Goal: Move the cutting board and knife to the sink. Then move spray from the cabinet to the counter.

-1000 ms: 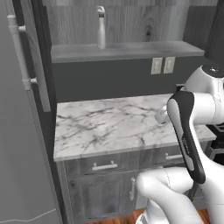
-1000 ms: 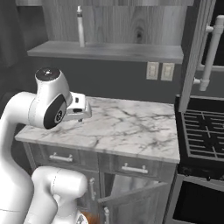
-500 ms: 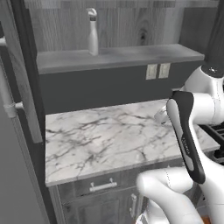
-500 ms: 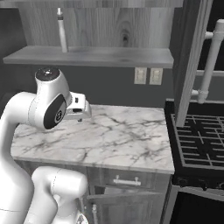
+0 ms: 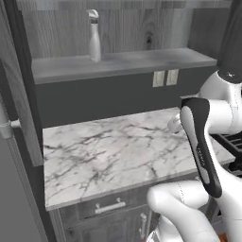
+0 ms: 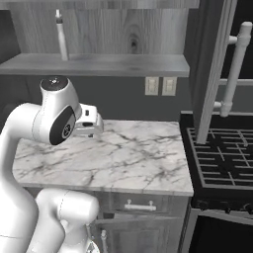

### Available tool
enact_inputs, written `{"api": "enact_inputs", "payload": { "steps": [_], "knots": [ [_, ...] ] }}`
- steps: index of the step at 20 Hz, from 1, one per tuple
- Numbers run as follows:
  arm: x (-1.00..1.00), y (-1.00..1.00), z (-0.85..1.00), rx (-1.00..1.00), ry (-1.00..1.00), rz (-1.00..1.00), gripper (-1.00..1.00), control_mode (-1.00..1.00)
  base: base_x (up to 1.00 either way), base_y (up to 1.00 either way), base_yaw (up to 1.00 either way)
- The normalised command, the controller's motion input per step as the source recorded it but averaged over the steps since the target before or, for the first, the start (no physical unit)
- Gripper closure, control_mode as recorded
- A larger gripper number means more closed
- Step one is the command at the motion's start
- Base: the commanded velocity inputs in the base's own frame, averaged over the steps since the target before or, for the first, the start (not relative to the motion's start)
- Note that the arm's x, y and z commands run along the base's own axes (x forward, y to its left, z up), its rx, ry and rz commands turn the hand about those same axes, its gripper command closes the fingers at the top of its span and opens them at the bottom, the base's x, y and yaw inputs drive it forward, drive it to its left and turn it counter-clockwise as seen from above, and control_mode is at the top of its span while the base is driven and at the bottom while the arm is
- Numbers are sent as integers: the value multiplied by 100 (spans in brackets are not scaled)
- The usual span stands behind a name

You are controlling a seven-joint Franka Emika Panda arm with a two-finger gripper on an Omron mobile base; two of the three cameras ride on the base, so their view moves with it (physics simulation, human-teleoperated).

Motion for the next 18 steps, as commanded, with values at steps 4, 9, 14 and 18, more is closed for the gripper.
{"api": "enact_inputs", "payload": {
  "steps": [4,9,14,18],
  "knots": [
    [0,0,0,0,0,0,-100,100,12,27,0],
    [0,0,0,0,0,0,-100,100,68,30,0],
    [0,0,0,0,0,0,-100,100,81,23,11],
    [0,0,0,0,0,0,-100,100,50,3,25]
  ]
}}
